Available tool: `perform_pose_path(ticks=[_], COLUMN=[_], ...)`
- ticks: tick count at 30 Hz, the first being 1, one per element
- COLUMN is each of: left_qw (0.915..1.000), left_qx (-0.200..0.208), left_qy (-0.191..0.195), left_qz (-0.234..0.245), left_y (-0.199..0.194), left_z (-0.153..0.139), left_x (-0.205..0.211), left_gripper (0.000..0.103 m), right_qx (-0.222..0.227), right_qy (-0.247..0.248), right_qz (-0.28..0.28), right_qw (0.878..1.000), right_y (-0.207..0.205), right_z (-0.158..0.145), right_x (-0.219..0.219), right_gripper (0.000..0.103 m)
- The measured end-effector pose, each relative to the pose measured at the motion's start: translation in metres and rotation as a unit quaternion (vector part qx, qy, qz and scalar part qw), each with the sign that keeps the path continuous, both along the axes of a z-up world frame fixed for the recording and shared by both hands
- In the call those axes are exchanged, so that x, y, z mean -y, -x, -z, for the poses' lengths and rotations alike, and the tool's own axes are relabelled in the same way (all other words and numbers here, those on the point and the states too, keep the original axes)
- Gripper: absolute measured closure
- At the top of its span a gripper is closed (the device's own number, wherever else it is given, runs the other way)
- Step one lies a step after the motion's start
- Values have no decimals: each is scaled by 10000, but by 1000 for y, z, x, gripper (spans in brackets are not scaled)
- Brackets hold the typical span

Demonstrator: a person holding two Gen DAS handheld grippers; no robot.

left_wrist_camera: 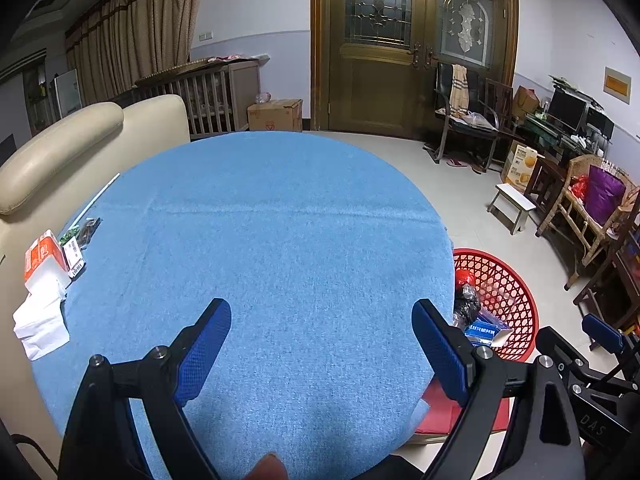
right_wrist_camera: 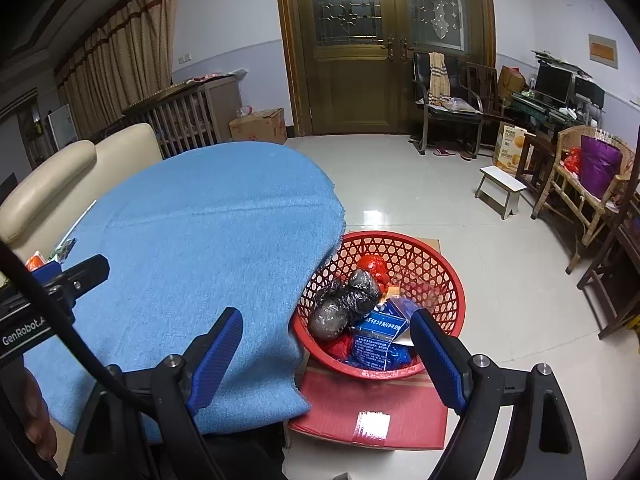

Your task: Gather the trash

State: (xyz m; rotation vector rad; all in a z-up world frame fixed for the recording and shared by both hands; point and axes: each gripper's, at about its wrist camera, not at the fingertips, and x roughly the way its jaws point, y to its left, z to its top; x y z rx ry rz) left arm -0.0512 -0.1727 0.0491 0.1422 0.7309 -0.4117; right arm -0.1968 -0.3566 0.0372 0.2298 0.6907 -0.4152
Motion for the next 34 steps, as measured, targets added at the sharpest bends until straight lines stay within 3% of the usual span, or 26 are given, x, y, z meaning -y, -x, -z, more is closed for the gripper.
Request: perform_pose_path(ticks=[17,34], left_qw=[9997,9995], left_qx=[-215,-177], left_qy=[3,64], left_qz=[133,263], left_y=[-5,-3], left_z=[13,13], left_x=[6,7], left_gripper=[11,11], right_qx=[-36,-22], right_qy=[125,135], right_qz=[55,97], right_qw=[9999,9999], right_y=[-10,-9], right_z=[1,0], right_x=[0,0], right_gripper=[15,15])
